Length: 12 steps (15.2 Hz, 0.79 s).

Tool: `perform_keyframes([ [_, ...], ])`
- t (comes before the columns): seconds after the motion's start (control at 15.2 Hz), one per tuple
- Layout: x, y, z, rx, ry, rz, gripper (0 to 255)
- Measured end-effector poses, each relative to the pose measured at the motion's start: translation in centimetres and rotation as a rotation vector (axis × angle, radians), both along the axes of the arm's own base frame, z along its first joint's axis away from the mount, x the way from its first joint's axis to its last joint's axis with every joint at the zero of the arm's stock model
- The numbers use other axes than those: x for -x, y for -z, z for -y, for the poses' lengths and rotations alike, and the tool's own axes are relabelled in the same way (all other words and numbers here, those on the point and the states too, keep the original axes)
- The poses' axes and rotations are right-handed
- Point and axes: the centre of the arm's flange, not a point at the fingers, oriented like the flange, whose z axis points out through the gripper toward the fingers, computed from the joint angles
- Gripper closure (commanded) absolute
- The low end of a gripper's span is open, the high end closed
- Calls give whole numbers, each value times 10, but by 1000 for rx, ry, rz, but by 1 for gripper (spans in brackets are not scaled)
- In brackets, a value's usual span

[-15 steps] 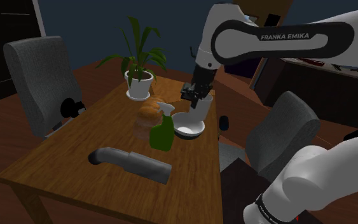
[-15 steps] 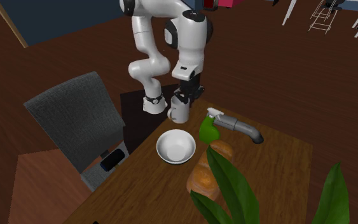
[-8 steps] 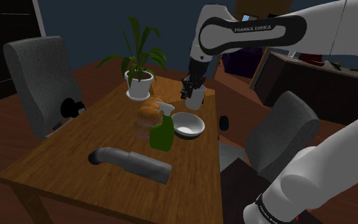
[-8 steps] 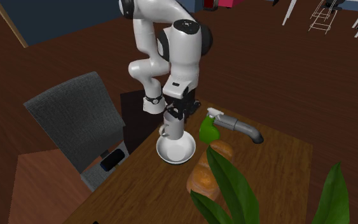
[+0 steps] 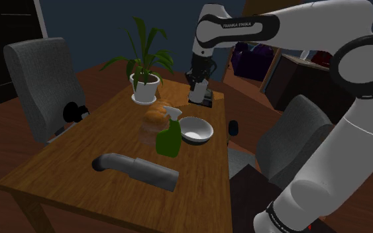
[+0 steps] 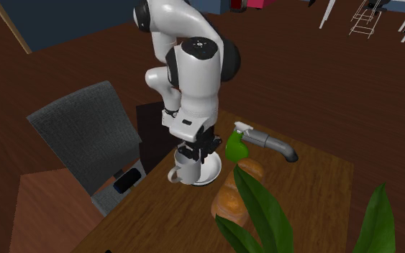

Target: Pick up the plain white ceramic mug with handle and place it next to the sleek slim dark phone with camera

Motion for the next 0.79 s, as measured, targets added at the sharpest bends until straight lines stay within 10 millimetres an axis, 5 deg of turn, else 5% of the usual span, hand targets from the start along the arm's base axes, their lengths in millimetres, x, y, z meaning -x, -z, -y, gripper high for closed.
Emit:
perform_keyframes([
  [0.79, -137, 6, 84, 0, 0, 0, 255],
])
